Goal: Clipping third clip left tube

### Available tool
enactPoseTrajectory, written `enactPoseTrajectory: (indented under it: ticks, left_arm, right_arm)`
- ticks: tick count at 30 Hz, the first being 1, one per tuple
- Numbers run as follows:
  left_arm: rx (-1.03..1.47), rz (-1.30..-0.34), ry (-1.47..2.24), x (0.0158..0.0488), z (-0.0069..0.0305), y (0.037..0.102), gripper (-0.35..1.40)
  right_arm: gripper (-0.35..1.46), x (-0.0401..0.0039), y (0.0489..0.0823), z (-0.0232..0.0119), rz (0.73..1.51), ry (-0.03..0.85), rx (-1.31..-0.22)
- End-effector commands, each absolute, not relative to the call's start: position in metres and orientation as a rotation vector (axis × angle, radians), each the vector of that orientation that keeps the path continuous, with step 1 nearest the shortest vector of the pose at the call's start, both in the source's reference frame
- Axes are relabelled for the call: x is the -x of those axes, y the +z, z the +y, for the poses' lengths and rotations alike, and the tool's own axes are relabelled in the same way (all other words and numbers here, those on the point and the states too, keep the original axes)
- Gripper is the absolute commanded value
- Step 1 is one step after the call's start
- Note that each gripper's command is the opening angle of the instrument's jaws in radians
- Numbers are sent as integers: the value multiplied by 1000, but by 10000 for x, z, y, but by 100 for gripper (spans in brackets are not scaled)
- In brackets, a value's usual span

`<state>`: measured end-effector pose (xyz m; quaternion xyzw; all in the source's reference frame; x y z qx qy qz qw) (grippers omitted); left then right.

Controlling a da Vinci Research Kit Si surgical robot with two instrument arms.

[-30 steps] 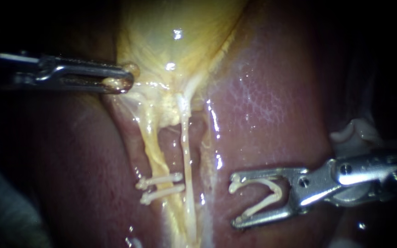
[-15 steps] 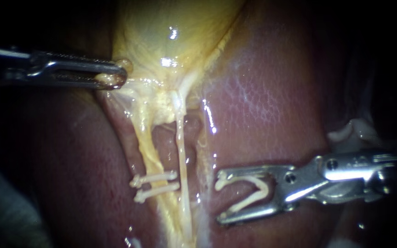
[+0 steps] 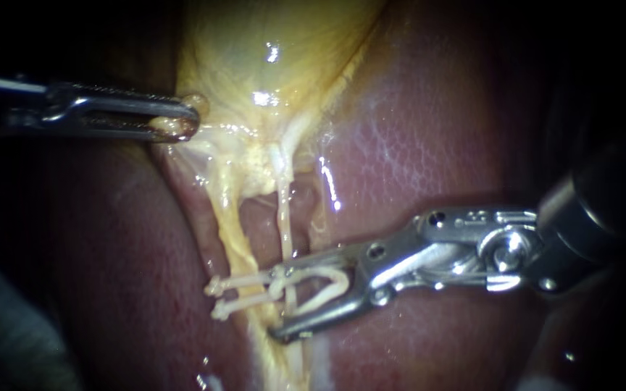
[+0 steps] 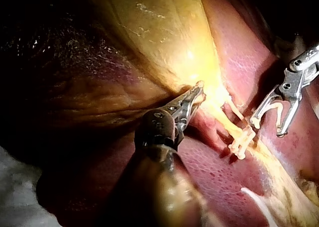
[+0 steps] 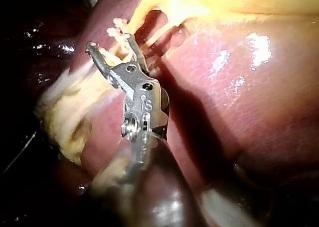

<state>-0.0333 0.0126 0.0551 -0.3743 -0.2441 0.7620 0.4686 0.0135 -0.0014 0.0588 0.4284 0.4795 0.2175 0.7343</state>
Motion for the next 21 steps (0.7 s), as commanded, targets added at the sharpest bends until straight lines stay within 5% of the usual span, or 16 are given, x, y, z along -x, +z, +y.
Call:
enactPoseTrajectory:
  ticks: [1, 21]
  left_arm:
    - [918, -598, 1868, 333, 126, 551, -35]
    - [915, -601, 1863, 333, 126, 551, -35]
  right_arm:
    - [45, -137, 590, -12, 1059, 486, -941]
    - [48, -142, 645, 14, 1060, 571, -941]
